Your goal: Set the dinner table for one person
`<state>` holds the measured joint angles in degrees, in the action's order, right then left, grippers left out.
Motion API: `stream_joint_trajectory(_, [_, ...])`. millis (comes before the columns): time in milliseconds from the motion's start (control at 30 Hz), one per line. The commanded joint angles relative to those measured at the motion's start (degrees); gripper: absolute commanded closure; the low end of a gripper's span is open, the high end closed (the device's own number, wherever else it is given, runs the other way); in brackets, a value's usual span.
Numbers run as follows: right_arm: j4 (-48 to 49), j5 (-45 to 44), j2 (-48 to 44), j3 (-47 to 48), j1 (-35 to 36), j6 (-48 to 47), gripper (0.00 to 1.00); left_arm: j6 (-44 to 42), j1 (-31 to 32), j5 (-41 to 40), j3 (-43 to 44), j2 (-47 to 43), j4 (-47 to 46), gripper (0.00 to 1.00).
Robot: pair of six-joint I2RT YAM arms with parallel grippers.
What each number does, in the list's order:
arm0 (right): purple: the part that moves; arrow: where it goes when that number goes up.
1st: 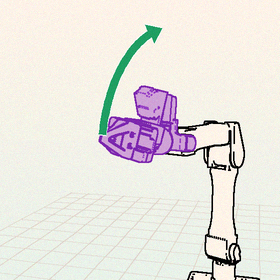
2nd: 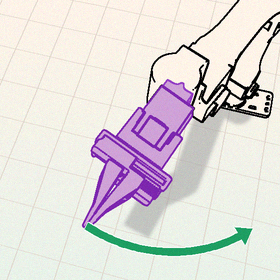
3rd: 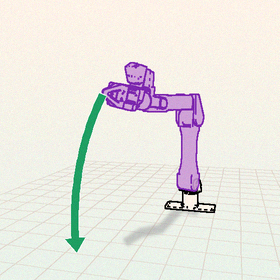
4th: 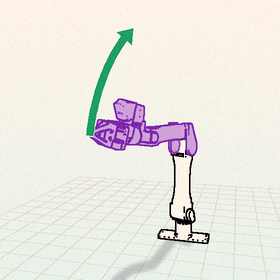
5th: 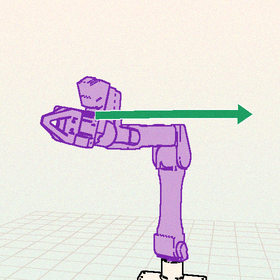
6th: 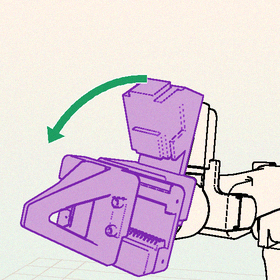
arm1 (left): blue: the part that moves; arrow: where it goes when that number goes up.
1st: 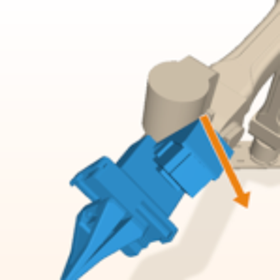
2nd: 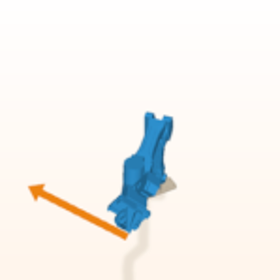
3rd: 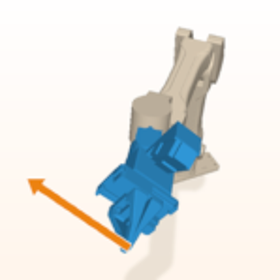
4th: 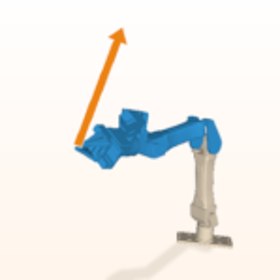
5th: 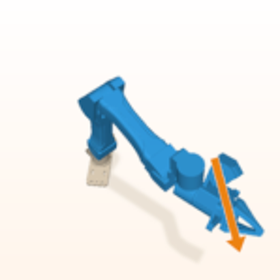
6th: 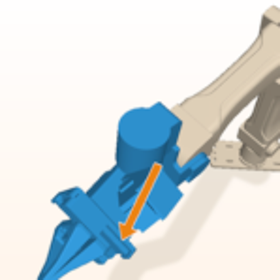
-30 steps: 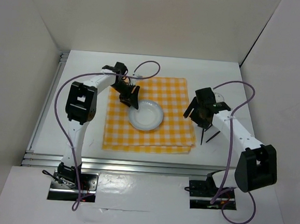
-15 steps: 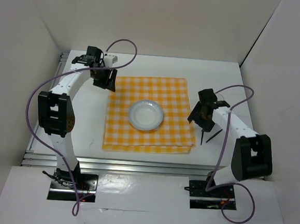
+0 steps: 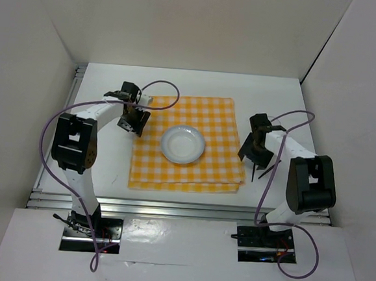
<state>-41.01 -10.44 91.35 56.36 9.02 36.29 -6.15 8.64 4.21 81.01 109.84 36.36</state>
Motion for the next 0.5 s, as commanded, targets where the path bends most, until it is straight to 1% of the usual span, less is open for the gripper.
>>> stream_joint_trajectory(0, [1.11,0.06,-2.76,-2.12,-1.8,-0.96,0.24,-2.19,-0.38,-3.85,-2.35,0.1,-3.58,0.34])
stream_joint_trajectory(67, [1.73,0.68,-2.76,-2.74,-2.42,-1.49,0.24,-2.2,-0.38,-5.6,-2.35,1.25,-4.8,0.34])
stream_joint_trajectory(100, [2.42,0.68,-2.76,-2.74,-2.42,-2.18,0.27,-2.2,-0.38,-5.61,-2.35,2.03,-4.81,0.34])
stream_joint_trajectory(133, [2.43,0.68,-2.24,-2.74,-2.42,-2.19,0.27,-2.2,-0.38,-5.61,-2.35,2.04,-5.59,0.34])
stream_joint_trajectory(233, [3.04,-0.11,-1.61,-2.74,-2.42,-2.81,0.32,-2.2,-0.38,-6.14,-2.35,2.75,-6.3,0.34])
stream_joint_trajectory(367, [4.62,-0.64,-0.48,-2.74,-4.7,-4.38,0.4,-2.2,0.14,-6.66,-1.83,3.97,-6.83,0.34])
stream_joint_trajectory(400, [4.63,-0.64,-0.47,-2.74,-5.23,-4.39,0.4,-2.2,0.14,-6.67,-1.82,3.98,-6.83,0.34])
stream_joint_trajectory(467, [5.94,0.85,0.22,-2.74,-6.02,-5.62,0.43,-2.72,0.14,-6.67,-1.3,4.59,-6.83,0.34])
